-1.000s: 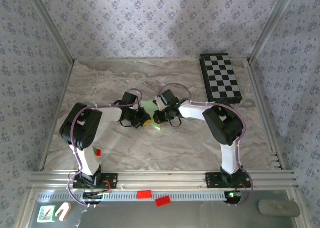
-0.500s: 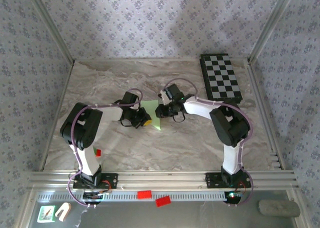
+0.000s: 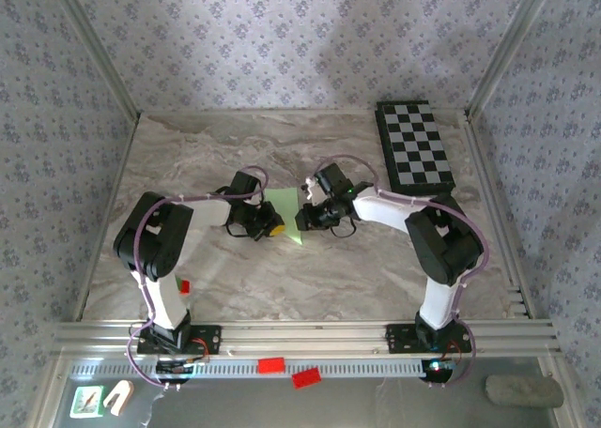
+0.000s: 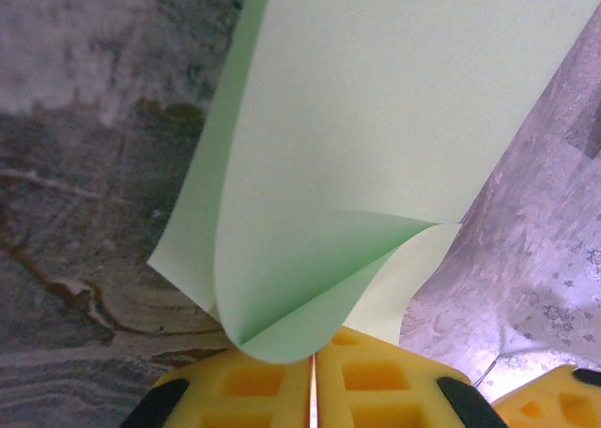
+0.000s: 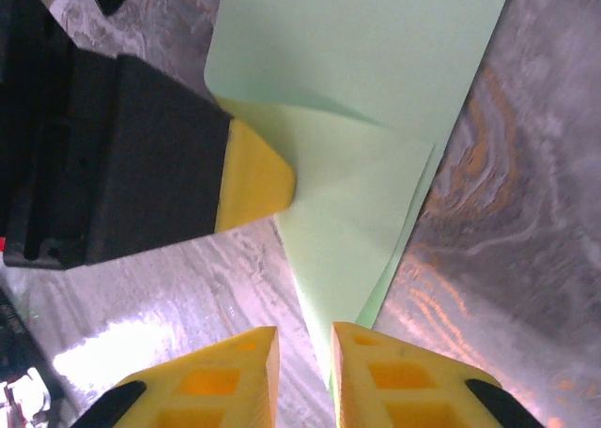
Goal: Fold a paper plane with a square sheet of paper (pick it up from the middle)
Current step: Third fold the triangle at the center of the table.
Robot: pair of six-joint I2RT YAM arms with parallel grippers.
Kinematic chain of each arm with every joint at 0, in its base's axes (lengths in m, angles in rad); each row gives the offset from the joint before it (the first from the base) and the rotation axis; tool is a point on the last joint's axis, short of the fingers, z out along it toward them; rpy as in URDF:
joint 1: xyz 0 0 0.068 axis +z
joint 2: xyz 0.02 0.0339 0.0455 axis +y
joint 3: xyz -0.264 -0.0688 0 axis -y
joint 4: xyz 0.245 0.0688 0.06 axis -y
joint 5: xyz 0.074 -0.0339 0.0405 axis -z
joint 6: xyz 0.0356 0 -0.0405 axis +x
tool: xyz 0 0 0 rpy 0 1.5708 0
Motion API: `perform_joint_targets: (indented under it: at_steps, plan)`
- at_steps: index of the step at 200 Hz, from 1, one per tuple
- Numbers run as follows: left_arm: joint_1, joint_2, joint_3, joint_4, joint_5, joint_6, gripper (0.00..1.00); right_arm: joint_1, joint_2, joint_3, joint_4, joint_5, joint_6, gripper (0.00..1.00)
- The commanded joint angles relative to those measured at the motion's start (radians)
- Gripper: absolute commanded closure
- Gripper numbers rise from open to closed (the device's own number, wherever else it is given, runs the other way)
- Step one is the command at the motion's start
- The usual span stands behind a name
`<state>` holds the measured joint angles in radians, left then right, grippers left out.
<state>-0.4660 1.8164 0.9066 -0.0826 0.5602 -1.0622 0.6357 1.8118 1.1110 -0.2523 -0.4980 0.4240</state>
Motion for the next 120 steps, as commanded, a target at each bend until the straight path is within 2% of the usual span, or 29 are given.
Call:
perform_joint_targets:
  at_steps: [1,120]
  plan:
    - [-0.005,0.04,0.0,-0.058,-0.043,0.011,0.89,0.018,-0.004,-0.003,0.001,-0.056,0.046,0.8]
    - [-0.005,0.039,0.006,-0.067,-0.038,0.017,0.89,0.041,0.032,0.03,-0.042,-0.051,0.042,0.84]
